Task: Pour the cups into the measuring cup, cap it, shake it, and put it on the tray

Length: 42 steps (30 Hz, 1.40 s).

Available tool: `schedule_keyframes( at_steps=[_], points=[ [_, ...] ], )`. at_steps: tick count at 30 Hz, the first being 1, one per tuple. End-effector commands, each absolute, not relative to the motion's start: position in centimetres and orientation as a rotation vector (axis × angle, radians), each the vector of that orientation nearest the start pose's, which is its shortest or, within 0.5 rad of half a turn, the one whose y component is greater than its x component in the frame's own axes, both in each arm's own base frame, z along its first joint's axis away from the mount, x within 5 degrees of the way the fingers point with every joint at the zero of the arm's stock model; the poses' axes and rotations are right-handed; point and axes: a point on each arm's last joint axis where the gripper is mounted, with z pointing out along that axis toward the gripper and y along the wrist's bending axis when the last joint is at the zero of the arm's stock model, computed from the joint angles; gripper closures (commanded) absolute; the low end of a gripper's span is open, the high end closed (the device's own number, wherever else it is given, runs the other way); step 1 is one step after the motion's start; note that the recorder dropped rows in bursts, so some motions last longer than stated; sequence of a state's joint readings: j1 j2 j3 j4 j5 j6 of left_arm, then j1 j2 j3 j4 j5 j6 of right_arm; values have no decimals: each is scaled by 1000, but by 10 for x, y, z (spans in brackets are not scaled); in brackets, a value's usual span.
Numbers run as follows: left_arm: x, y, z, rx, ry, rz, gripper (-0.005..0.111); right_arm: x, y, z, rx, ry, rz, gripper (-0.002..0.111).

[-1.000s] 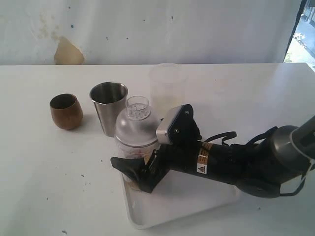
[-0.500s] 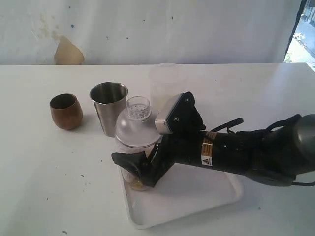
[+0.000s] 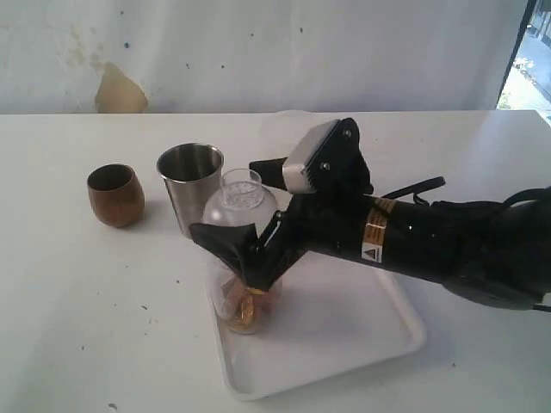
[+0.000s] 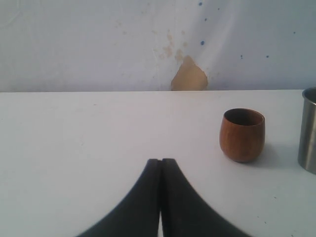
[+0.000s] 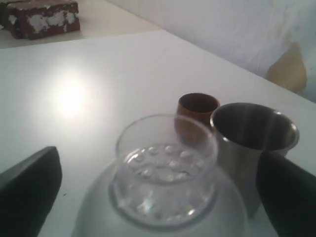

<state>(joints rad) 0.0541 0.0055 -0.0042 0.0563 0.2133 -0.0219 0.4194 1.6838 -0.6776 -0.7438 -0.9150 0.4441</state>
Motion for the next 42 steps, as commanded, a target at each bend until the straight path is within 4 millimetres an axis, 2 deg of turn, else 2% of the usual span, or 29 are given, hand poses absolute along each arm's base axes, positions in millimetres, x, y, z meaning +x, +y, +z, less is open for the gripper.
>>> schedule_keyframes(
  at_steps=[1, 9, 15, 19, 23, 27, 30, 33, 38, 39, 42],
  points=[
    [56, 4, 195, -20, 1687, 76, 107, 273, 169, 221, -690, 1504, 753, 3],
    [56, 4, 195, -20, 1687, 76, 107, 262, 157, 270, -618, 1330, 668, 3],
    [56, 4, 195, -20, 1687, 76, 107, 243, 139, 304, -602, 1397, 526, 3],
    [56, 4, 195, -20, 1687, 76, 107, 223, 120, 326, -545, 1463, 425, 3],
    [56, 4, 195, -20, 1687, 76, 107, 195, 99, 349, -503, 1487, 335, 3],
    [56, 4, 195, -20, 1687, 76, 107, 166, 78, 366, -410, 1515, 306, 3],
    [56, 4, 195, -20, 1687, 76, 107, 146, 64, 372, -352, 1527, 293, 8],
    [56, 4, 195, -20, 1687, 76, 107, 126, 54, 379, -326, 1486, 283, 28],
    [56, 4, 195, -20, 1687, 76, 107, 101, 36, 382, -262, 1506, 248, 101],
    [56, 4, 195, -20, 1687, 76, 107, 98, 33, 381, -244, 1522, 246, 108],
    [56, 4, 195, -20, 1687, 76, 107, 89, 26, 379, -217, 1549, 228, 108]
  ],
)
